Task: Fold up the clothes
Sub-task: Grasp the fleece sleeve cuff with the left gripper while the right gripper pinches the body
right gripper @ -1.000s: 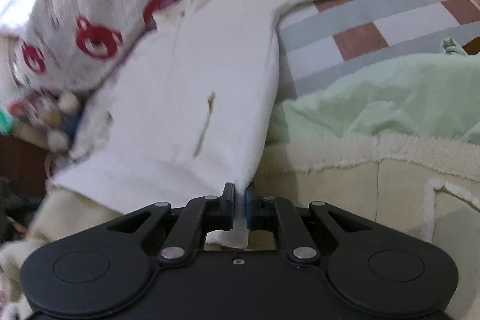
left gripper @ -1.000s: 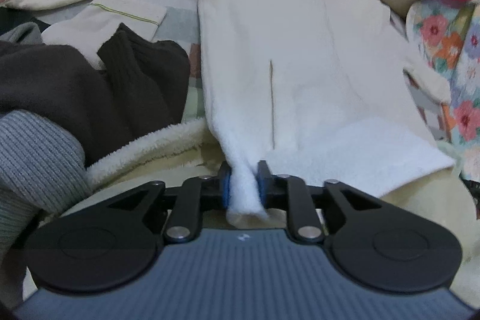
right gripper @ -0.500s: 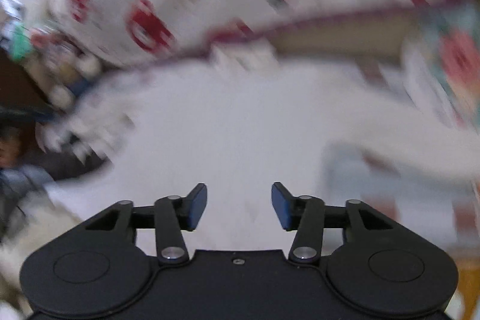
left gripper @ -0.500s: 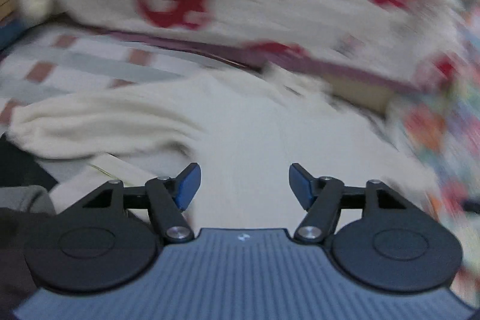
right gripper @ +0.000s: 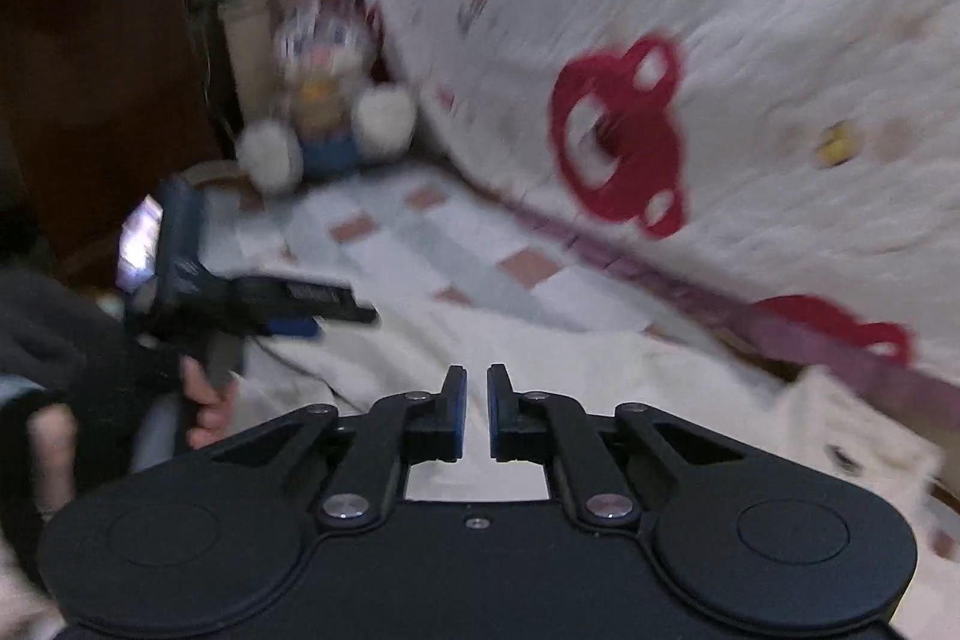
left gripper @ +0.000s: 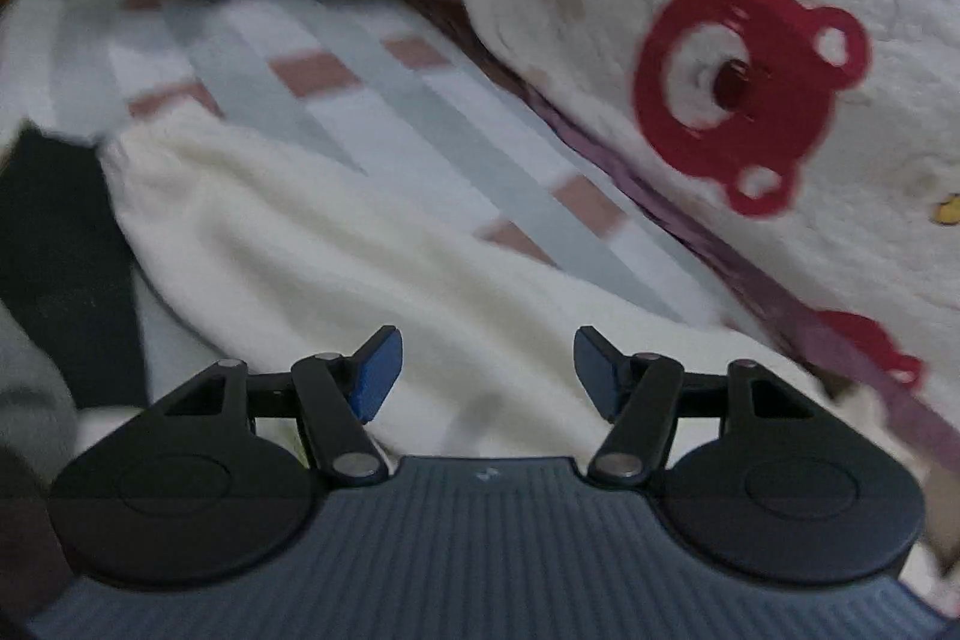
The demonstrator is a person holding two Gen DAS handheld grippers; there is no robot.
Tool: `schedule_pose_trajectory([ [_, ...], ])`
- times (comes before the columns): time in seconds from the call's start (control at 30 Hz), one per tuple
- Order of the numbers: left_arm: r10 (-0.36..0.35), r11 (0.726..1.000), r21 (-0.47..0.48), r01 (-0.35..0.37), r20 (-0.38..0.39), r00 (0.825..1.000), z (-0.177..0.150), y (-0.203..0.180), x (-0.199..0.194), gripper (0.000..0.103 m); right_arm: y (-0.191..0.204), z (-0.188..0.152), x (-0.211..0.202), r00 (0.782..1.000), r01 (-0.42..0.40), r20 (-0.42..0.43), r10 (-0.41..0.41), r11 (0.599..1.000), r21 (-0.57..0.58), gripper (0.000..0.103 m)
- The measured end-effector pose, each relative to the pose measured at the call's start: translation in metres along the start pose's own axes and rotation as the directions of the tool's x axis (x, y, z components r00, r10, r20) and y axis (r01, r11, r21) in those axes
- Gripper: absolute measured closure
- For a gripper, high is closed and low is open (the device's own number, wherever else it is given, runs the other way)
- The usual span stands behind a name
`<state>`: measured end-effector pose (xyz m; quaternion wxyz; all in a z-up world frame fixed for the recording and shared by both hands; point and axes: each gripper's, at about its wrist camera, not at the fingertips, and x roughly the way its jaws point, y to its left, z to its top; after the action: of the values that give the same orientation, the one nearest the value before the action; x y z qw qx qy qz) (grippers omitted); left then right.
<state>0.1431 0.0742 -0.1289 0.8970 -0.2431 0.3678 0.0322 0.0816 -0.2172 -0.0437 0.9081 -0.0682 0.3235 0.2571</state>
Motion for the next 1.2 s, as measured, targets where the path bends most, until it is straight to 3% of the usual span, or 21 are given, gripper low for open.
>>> schedule_pose_trajectory([
  [0.1,0.061,0.998,0.031,-0.062,0.028,0.998,0.0,0.018,0.014,0.041,0.008,-0.016,0.075,0.993,0.007,-0.121,-0.01,1.0,-0.026,0.092],
  [0.2,0.097,0.995,0.004,-0.097,0.02,0.995,0.005,0.035,0.022,0.041,0.024,-0.026,0.112,0.986,0.01,-0.164,-0.024,0.996,-0.088,0.088],
  [0.27,0.071,0.994,-0.078,-0.07,-0.002,0.998,0.006,0.05,0.03,0.041,0.035,-0.032,0.131,0.983,0.007,-0.183,-0.031,0.992,-0.126,0.087],
  [0.3,0.051,0.986,-0.157,-0.051,-0.004,0.999,0.005,0.06,0.033,0.041,0.041,-0.035,0.139,0.981,0.011,-0.191,-0.04,0.989,-0.149,0.081],
  [0.33,0.055,0.974,-0.218,-0.054,-0.005,0.998,0.003,0.068,0.036,0.041,0.049,-0.039,0.143,0.979,0.052,-0.182,-0.089,0.978,-0.202,0.07],
  [0.4,0.087,0.952,-0.293,-0.089,-0.021,0.996,-0.003,0.079,0.04,0.041,0.065,-0.046,0.149,0.971,0.129,-0.158,-0.182,0.946,-0.297,0.062],
  [0.5,0.082,0.946,-0.312,-0.091,-0.04,0.996,-0.007,0.081,0.039,0.04,0.077,-0.054,0.15,0.972,0.157,-0.12,-0.2,0.941,-0.301,0.062],
  [0.6,0.144,0.955,-0.254,-0.154,-0.056,0.988,-0.004,0.074,0.038,0.038,0.077,-0.059,0.154,0.975,0.176,-0.084,-0.205,0.946,-0.271,0.069],
  [0.63,0.169,0.954,-0.24,-0.181,-0.071,0.983,-0.004,0.072,0.038,0.038,0.074,-0.059,0.154,0.975,0.181,-0.082,-0.206,0.954,-0.238,0.088],
  [0.67,0.181,0.954,-0.226,-0.195,-0.082,0.98,-0.003,0.069,0.037,0.038,0.069,-0.06,0.155,0.976,0.182,-0.081,-0.201,0.964,-0.196,0.094],
  [0.77,0.135,0.969,-0.195,-0.15,-0.087,0.987,-0.001,0.061,0.034,0.028,0.047,-0.056,0.141,0.993,0.106,-0.053,-0.107,0.994,-0.022,0.094],
  [0.8,0.113,0.97,-0.205,-0.133,-0.106,0.988,-0.003,0.061,0.036,0.027,0.038,-0.055,0.136,0.998,0.05,-0.052,-0.047,0.997,0.064,0.094],
  [0.9,0.046,0.952,-0.292,-0.094,-0.169,0.985,-0.014,0.065,0.045,0.026,0.026,-0.061,0.131,0.997,-0.056,-0.045,0.065,0.983,0.176,0.093],
  [1.0,0.059,0.945,-0.309,-0.102,-0.145,0.988,-0.016,0.064,0.043,0.024,0.041,-0.076,0.136,0.996,-0.048,-0.076,0.053,0.997,0.058,0.093],
  [1.2,0.126,0.914,-0.386,-0.126,-0.025,0.992,-0.016,0.077,0.043,0.024,0.036,-0.074,0.135,0.997,-0.046,-0.049,0.052,0.993,0.108,0.093],
])
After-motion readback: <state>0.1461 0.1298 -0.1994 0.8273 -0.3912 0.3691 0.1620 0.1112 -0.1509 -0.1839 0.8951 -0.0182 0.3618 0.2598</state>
